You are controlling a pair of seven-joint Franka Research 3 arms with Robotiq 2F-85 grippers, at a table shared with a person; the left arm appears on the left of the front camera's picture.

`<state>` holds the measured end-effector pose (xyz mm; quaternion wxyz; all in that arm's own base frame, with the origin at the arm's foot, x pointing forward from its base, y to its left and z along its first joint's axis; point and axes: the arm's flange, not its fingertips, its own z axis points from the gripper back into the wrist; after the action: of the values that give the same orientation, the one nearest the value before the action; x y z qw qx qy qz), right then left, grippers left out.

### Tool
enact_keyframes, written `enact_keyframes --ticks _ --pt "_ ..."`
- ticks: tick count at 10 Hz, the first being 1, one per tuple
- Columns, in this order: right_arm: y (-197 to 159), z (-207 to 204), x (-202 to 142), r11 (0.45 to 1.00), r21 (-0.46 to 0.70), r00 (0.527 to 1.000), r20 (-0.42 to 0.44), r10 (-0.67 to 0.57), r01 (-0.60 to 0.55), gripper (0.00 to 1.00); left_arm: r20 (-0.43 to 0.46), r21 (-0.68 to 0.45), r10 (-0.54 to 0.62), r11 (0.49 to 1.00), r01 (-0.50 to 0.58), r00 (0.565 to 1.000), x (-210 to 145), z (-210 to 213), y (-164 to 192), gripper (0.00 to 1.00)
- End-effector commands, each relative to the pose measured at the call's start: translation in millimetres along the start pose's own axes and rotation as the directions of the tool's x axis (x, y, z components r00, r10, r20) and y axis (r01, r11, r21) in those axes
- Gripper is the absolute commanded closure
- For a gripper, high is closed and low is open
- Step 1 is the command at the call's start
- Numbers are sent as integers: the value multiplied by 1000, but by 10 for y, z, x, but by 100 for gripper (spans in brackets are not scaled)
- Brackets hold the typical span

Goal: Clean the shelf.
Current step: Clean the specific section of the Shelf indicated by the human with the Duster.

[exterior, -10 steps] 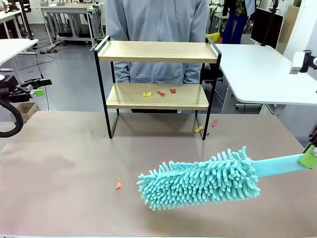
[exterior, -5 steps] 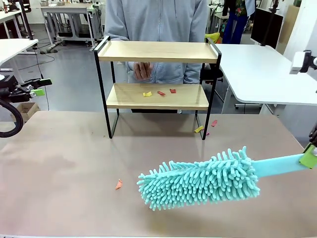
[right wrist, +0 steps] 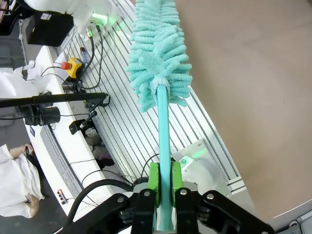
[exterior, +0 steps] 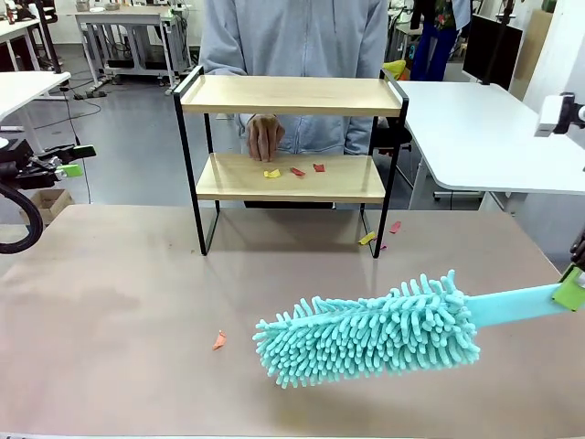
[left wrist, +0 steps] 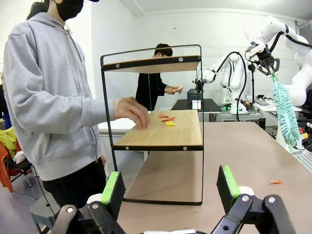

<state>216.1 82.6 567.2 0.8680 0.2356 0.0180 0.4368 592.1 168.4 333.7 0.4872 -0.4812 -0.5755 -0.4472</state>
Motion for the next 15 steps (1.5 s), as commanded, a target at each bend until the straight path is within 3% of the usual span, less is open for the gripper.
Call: enact_keyframes --ticks 1,12,13,15 --pt "24 28 11 1000 15 1000 9 -5 5 87 0 -1 -3 1000 3 1000 33 -15 -11 0" --pt "0 0 -1 1000 0 1000 0 0 0 87 0 -1 -3 1000 3 1000 33 -15 -11 0" --pt "29 47 150 999 10 990 132 -40 39 87 0 -1 -3 1000 3 1000 33 -15 -11 0" --pt "286 -20 513 997 4 954 288 -81 83 87 0 -1 -3 1000 3 1000 33 -15 -11 0"
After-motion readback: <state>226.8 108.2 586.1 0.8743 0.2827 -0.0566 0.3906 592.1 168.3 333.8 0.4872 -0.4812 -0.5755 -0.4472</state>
